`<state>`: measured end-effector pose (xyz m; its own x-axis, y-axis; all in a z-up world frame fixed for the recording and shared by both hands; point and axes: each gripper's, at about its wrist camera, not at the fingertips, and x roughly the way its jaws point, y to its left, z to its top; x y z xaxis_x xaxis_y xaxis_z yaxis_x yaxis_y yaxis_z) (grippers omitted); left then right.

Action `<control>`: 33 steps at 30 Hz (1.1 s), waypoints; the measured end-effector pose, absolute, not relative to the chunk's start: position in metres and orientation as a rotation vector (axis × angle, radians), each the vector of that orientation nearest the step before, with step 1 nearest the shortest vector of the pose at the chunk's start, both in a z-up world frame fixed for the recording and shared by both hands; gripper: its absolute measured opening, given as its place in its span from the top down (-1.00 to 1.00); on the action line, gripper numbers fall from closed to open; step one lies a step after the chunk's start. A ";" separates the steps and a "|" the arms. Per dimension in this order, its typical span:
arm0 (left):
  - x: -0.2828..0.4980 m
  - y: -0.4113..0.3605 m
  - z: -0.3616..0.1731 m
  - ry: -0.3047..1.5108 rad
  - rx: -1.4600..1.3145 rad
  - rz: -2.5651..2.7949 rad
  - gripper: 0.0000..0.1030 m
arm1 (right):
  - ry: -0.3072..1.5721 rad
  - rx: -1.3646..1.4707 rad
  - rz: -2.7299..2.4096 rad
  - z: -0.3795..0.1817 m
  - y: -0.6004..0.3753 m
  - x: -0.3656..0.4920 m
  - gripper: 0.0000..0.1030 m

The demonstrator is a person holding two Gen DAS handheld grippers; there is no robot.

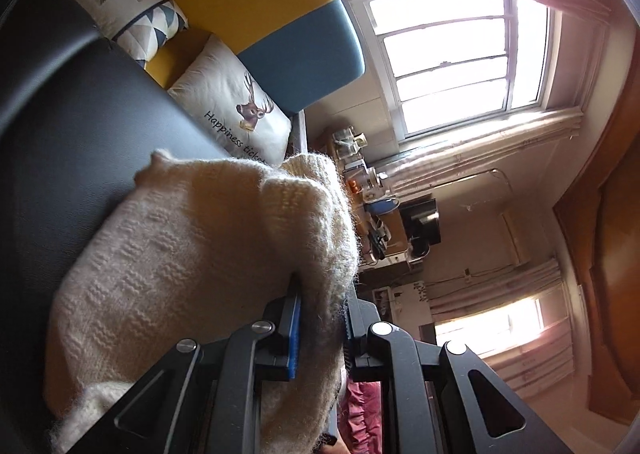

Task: Fold clothes
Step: 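Lift the sweater edge with the left gripper and fold it over the body, then lay the folded edge down and open the left gripper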

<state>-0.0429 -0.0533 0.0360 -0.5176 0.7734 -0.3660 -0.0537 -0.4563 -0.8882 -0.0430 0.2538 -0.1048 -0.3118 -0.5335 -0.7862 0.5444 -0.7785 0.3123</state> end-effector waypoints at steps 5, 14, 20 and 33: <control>-0.049 -0.009 0.019 -1.140 -1.191 1.990 0.69 | -0.055 1.224 -2.110 -0.102 0.257 -0.044 0.14; -0.045 0.045 -0.039 -1.084 -1.388 1.947 0.69 | -0.113 1.177 -2.107 -0.106 0.260 -0.040 0.14; -0.040 0.058 -0.052 -1.100 -1.411 1.935 0.69 | -0.141 1.147 -2.119 -0.108 0.265 -0.035 0.15; -0.037 0.016 0.005 -1.091 -1.240 1.729 -0.03 | -0.241 1.076 -2.229 -0.083 0.334 0.043 0.15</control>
